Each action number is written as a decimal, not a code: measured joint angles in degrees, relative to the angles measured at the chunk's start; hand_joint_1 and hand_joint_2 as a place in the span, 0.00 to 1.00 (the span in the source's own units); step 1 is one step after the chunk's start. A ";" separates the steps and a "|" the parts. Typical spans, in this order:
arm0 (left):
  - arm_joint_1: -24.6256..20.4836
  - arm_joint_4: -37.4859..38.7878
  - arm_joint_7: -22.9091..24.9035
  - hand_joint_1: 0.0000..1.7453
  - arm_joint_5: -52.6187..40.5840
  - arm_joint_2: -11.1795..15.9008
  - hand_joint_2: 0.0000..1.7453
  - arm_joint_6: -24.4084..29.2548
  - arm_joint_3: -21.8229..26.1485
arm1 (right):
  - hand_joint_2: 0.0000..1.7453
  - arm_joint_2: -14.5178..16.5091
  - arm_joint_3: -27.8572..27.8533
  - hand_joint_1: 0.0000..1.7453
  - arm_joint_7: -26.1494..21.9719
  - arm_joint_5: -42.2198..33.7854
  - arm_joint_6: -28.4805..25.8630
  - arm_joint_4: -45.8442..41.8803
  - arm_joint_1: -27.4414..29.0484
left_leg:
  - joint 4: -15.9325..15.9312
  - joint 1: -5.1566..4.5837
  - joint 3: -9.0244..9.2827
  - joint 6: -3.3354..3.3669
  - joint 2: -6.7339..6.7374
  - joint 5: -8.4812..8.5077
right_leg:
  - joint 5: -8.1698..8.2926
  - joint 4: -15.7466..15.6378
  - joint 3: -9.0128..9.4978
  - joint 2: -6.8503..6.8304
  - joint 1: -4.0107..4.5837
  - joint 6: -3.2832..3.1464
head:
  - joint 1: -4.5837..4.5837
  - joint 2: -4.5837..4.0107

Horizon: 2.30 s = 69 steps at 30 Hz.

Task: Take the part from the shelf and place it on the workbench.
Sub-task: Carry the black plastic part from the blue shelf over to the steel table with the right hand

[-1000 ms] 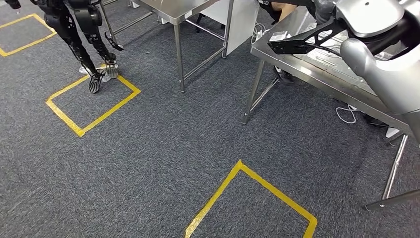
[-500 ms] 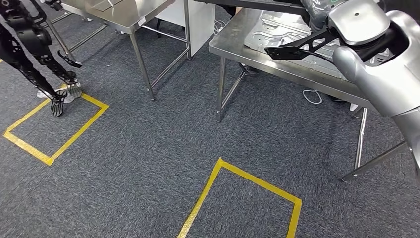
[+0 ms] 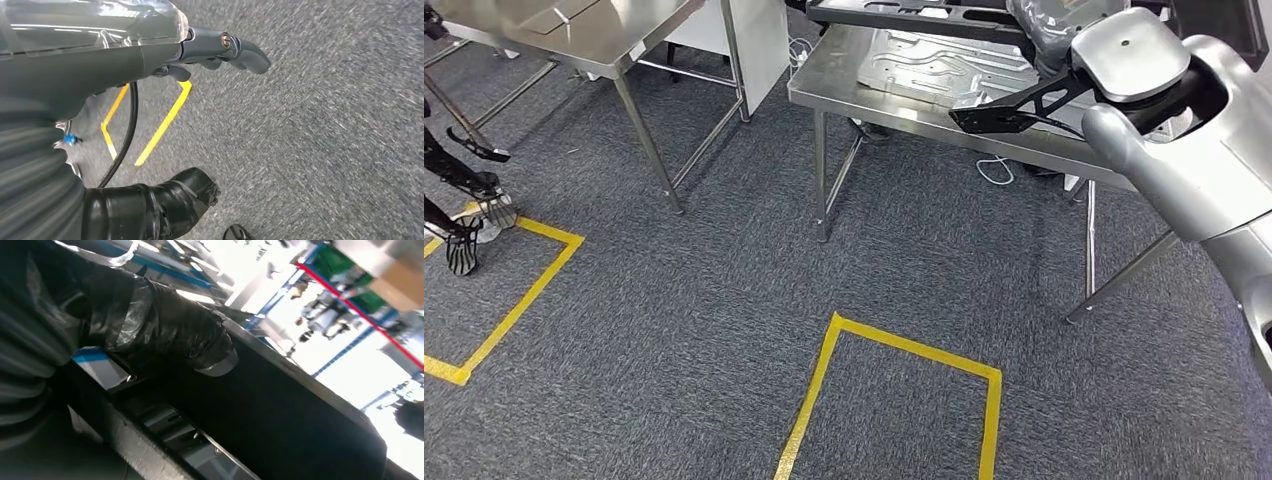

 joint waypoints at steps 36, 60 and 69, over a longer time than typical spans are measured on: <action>-0.06 0.02 1.25 0.00 -0.38 -0.12 1.00 -0.81 0.00 | 1.00 1.11 3.28 1.00 -3.36 0.49 -0.93 1.28 -1.40 | -0.12 0.43 -0.04 -1.74 -3.62 -0.15 | 0.91 -5.68 3.17 2.82 -0.17 -1.00 | 0.03 0.00; 0.06 0.02 1.23 0.00 -0.44 0.11 1.00 -0.83 0.01 | 1.00 1.81 4.20 1.00 -3.42 0.57 -0.91 1.87 -1.40 | 0.32 0.31 -2.20 0.21 -4.43 2.23 | -2.97 4.41 -0.78 3.38 -0.85 0.83 | 0.02 0.00; 0.02 0.02 0.76 0.00 -0.43 -0.14 1.00 -0.64 0.01 | 1.00 1.99 4.20 1.00 -3.44 0.56 -0.96 1.91 -1.90 | 4.94 0.29 -4.39 -1.88 -4.46 -0.92 | 0.46 -6.69 4.53 3.09 -0.34 -1.64 | -0.10 0.00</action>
